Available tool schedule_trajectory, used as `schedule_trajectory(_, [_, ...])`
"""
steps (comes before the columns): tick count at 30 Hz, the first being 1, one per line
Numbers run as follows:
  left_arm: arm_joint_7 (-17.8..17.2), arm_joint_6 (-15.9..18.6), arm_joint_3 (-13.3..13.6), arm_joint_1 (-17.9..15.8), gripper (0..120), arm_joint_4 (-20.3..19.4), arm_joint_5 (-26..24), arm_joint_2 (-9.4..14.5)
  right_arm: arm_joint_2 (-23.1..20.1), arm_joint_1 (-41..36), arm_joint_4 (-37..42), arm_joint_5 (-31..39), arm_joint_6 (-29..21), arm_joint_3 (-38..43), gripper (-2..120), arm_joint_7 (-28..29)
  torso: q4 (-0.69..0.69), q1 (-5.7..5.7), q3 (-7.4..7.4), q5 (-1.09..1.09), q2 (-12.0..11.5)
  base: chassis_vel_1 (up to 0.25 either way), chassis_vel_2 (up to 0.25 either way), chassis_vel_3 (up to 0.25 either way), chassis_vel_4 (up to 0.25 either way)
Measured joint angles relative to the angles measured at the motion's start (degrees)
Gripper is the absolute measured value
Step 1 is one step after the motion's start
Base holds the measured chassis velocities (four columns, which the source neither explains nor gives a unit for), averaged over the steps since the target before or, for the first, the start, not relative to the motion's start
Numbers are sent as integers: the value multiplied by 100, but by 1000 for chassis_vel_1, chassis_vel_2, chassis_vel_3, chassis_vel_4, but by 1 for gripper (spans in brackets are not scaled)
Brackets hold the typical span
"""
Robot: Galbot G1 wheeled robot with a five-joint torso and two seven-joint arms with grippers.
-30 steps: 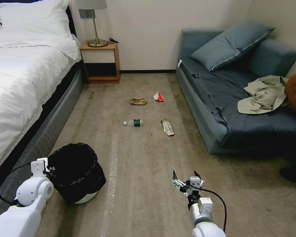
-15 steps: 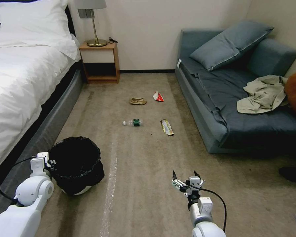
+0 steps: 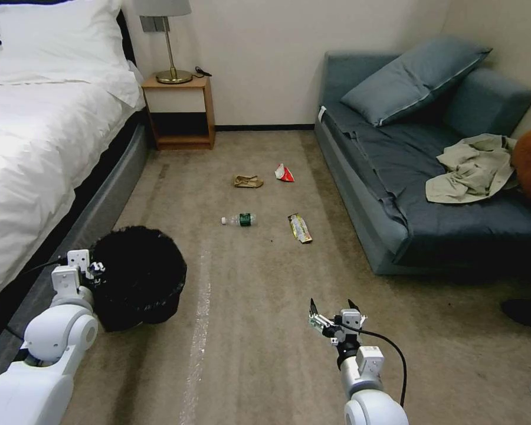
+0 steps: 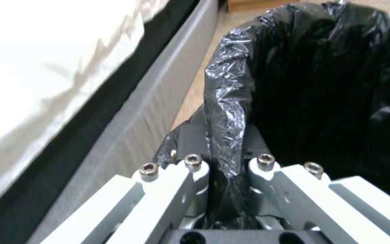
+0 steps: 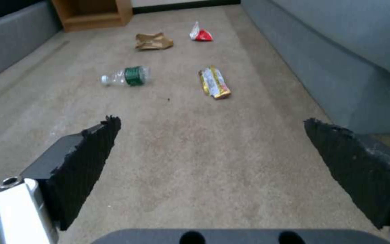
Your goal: Pick up the trash bin, then pick up the garbage on the floor and place it into the trash bin.
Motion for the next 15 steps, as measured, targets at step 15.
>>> schedule_trajectory(15, [173, -141, -70, 34, 5, -320, 364, 33, -226, 258, -9, 259, -250, 25, 100, 25, 1, 0, 0, -5, 0, 0, 0, 0, 0])
